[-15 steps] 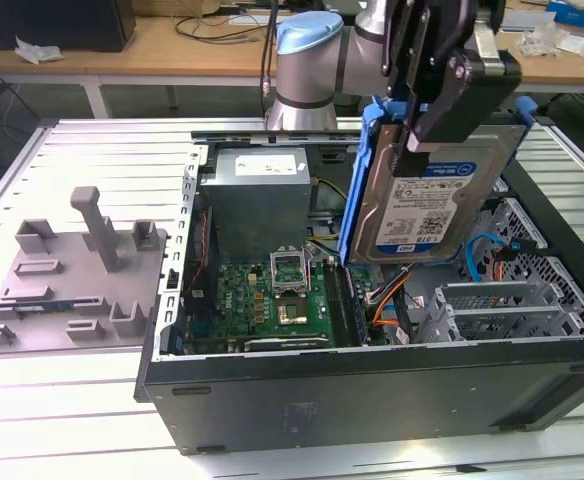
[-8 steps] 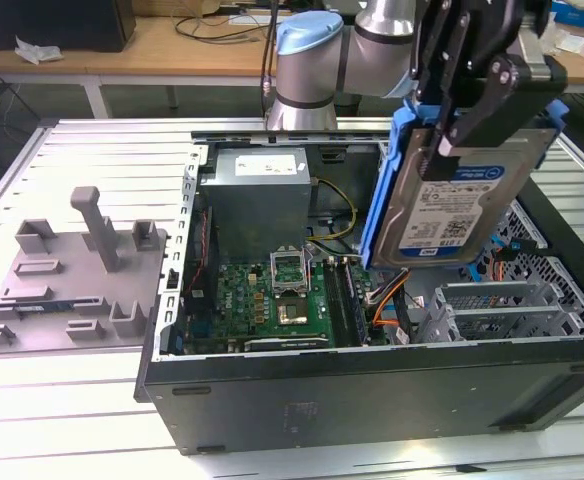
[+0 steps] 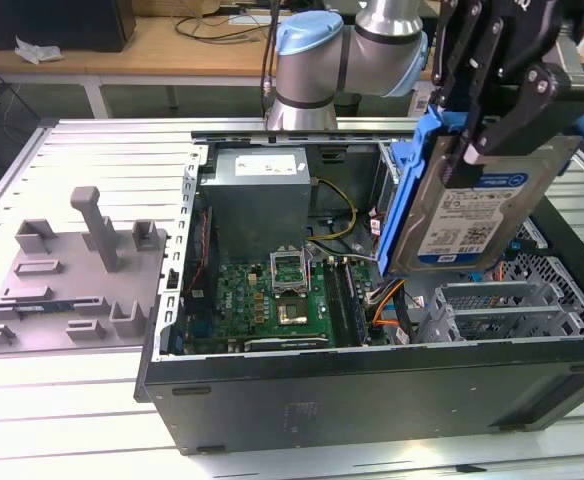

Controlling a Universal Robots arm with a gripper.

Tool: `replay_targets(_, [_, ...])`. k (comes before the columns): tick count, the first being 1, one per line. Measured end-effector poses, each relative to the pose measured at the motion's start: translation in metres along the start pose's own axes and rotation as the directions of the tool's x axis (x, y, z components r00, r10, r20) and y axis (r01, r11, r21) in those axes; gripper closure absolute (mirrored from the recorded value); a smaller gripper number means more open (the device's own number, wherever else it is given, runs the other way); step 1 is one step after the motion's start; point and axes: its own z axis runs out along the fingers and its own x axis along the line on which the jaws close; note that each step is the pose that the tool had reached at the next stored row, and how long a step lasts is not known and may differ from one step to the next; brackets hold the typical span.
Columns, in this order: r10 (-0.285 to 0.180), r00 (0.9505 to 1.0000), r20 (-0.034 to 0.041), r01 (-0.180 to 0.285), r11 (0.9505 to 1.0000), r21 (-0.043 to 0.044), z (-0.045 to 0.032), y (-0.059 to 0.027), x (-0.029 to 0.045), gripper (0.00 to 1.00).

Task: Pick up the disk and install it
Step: 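Insert the disk into the insertion slot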

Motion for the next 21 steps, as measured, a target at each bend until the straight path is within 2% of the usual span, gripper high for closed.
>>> replay_targets(14, [0.000, 1.0000, 0.0009, 0.000, 1.0000, 0.0000, 0.0003, -0.0256, 0.0064, 0.63])
replay_targets(21, [0.000, 1.0000, 0.0009, 0.000, 1.0000, 0.0000, 0.0004, -0.0435, 0.0077, 0.63])
